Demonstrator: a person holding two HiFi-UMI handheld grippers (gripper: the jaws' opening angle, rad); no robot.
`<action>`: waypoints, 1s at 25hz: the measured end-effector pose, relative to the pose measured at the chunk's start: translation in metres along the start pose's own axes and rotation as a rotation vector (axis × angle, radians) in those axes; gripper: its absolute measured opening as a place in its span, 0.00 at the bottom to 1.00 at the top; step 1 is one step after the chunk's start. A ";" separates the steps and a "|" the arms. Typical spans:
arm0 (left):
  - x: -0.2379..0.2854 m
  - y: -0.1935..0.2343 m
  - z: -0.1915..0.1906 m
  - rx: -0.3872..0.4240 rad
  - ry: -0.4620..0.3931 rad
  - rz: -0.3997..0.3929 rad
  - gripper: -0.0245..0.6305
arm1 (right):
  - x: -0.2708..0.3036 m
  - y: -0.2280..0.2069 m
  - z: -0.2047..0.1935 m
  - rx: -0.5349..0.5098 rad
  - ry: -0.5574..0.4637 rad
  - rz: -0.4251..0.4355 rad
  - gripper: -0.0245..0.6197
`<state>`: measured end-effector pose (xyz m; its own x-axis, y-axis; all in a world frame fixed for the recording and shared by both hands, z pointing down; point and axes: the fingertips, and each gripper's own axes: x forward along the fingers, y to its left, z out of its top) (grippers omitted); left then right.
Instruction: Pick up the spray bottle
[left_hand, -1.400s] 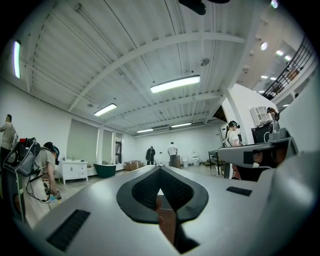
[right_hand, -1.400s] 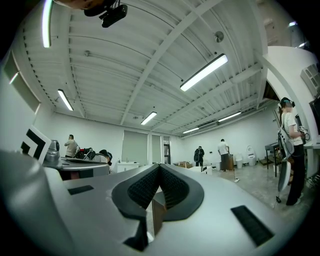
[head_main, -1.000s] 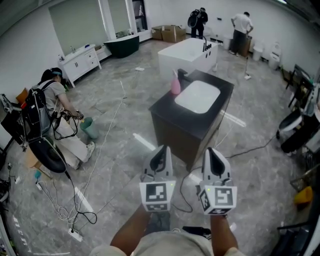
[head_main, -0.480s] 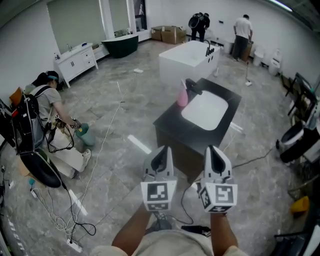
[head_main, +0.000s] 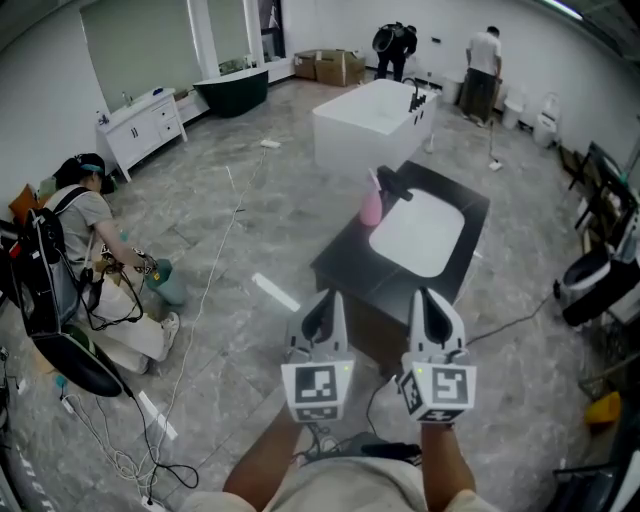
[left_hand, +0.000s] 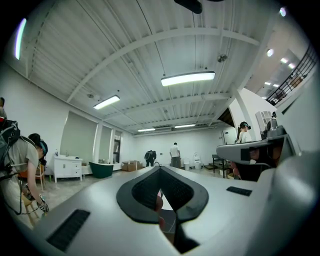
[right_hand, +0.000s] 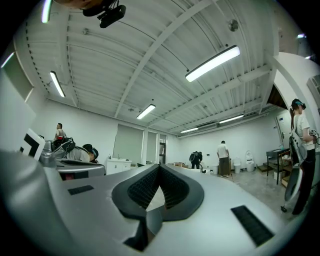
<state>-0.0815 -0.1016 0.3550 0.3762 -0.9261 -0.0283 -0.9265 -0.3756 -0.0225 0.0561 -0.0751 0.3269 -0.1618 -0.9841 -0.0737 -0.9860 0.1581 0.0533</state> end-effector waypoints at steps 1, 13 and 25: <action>0.005 0.002 -0.001 -0.001 0.001 0.000 0.04 | 0.005 -0.001 -0.002 0.001 0.002 -0.002 0.05; 0.100 0.009 -0.007 0.003 0.000 -0.002 0.04 | 0.091 -0.045 -0.017 0.009 0.005 0.000 0.05; 0.234 -0.008 0.000 0.035 0.004 -0.006 0.04 | 0.199 -0.125 -0.023 0.034 0.004 0.002 0.05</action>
<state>0.0141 -0.3155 0.3487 0.3812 -0.9242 -0.0245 -0.9235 -0.3794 -0.0576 0.1479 -0.2925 0.3287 -0.1632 -0.9842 -0.0692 -0.9866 0.1622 0.0196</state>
